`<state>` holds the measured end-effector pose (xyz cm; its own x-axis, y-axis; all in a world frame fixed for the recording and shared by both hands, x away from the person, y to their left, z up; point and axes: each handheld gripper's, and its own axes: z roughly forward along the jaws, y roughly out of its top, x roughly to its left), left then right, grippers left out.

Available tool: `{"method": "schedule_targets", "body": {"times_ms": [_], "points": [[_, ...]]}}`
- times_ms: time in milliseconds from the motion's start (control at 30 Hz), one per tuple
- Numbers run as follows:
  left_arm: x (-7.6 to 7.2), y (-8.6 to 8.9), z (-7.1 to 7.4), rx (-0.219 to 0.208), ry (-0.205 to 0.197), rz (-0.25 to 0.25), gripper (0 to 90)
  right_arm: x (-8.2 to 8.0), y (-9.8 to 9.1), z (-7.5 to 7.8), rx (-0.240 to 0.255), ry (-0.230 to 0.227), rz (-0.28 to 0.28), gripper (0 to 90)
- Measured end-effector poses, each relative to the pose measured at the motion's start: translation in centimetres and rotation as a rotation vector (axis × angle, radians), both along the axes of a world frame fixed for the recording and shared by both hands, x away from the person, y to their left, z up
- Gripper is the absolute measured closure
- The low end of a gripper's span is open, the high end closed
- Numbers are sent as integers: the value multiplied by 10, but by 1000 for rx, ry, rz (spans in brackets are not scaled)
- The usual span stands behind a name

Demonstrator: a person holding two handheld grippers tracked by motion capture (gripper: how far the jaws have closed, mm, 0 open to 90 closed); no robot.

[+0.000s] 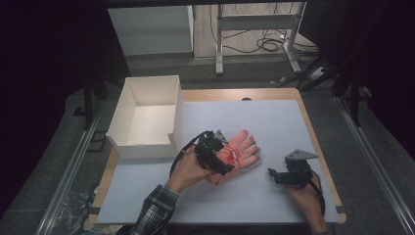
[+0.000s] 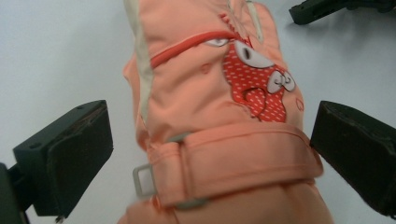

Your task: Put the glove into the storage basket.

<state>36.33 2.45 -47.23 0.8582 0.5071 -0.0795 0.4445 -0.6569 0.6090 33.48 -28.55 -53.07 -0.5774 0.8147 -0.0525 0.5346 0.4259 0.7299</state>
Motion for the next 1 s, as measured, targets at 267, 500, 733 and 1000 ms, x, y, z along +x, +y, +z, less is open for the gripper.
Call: {"method": "schedule_targets", "body": {"times_ms": [267,500,733,1000], "points": [[2,-16,-15,84,-2,-24,0,0,0,0,1,0,-1,182],[2,-25,-32,152,-17,-16,0,0,0,0,-1,-2,0,182],[2,-30,-45,194,1,-17,42,0,0,0,-3,-3,0,182],[-1,-28,-40,165,27,-8,320,0,0,0,-4,-4,0,182]]}}
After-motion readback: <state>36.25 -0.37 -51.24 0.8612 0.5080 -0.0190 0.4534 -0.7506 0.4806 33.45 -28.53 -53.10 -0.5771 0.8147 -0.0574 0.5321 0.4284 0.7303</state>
